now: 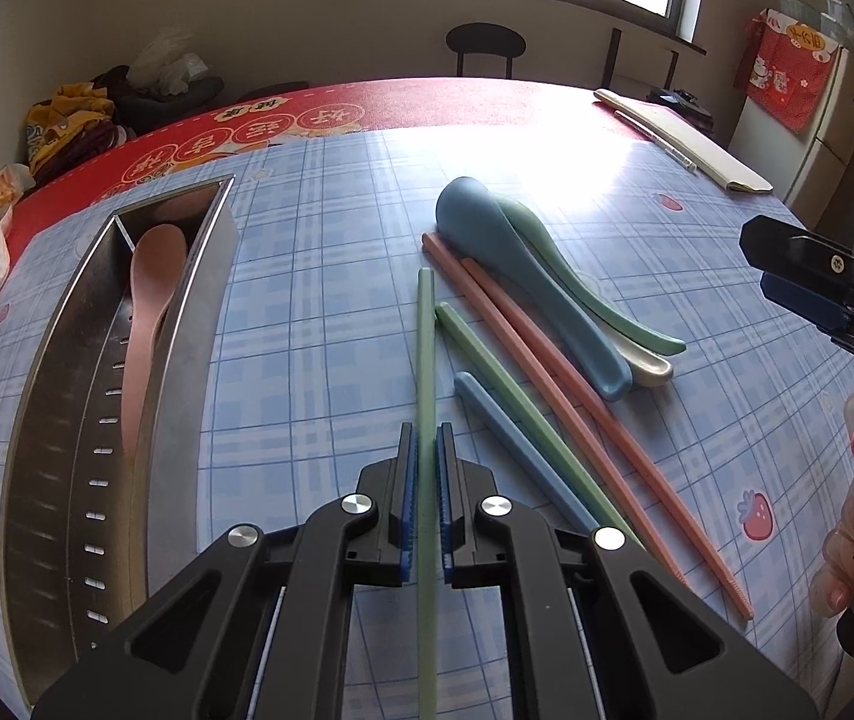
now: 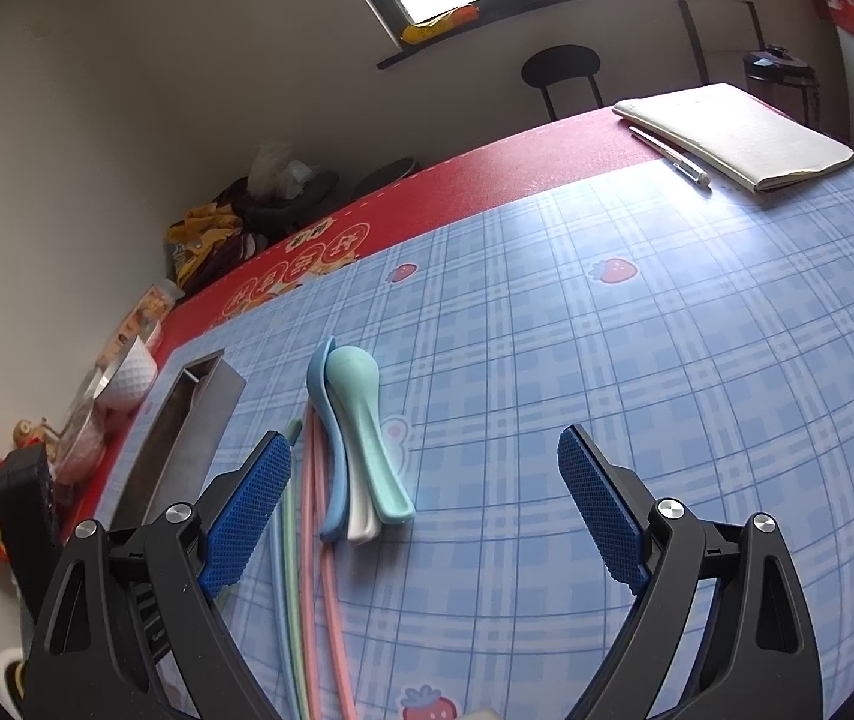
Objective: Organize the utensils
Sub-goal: 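Lift the green chopstick with the left tool while the right tool grasps the blue spoon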
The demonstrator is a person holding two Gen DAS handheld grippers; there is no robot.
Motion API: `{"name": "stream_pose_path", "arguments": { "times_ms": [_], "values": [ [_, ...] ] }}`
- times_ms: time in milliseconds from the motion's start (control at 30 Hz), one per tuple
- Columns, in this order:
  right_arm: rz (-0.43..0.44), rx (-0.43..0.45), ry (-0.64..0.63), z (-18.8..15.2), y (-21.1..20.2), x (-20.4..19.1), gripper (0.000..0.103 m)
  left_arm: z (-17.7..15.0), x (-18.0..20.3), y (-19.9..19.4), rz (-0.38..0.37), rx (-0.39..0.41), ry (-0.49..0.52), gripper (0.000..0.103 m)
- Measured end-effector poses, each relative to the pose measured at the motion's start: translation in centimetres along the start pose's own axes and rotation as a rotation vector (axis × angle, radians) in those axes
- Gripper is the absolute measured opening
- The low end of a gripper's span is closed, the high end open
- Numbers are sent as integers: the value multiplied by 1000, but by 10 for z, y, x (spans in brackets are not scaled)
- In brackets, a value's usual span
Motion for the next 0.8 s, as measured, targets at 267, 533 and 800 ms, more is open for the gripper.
{"name": "stream_pose_path", "arguments": {
  "times_ms": [267,533,800],
  "values": [
    [-12,-10,10,-2,4,4,88,-5,1,-5,1,21,5,7],
    [1,-14,-1,-3,4,1,88,-12,4,-12,-1,41,44,6],
    [74,13,-29,-3,2,-6,87,-10,-11,-28,-32,67,-44,6]
  ]
}}
Point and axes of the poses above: each gripper's, at about its wrist camera, not at the fingertips, and y roughly the way its jaws point, x to its right, z to its top, the point moved 2 cm from there along y, roughly the way its jaws point, and after that the axes turned 14 degrees about x, right-handed, at the moved point
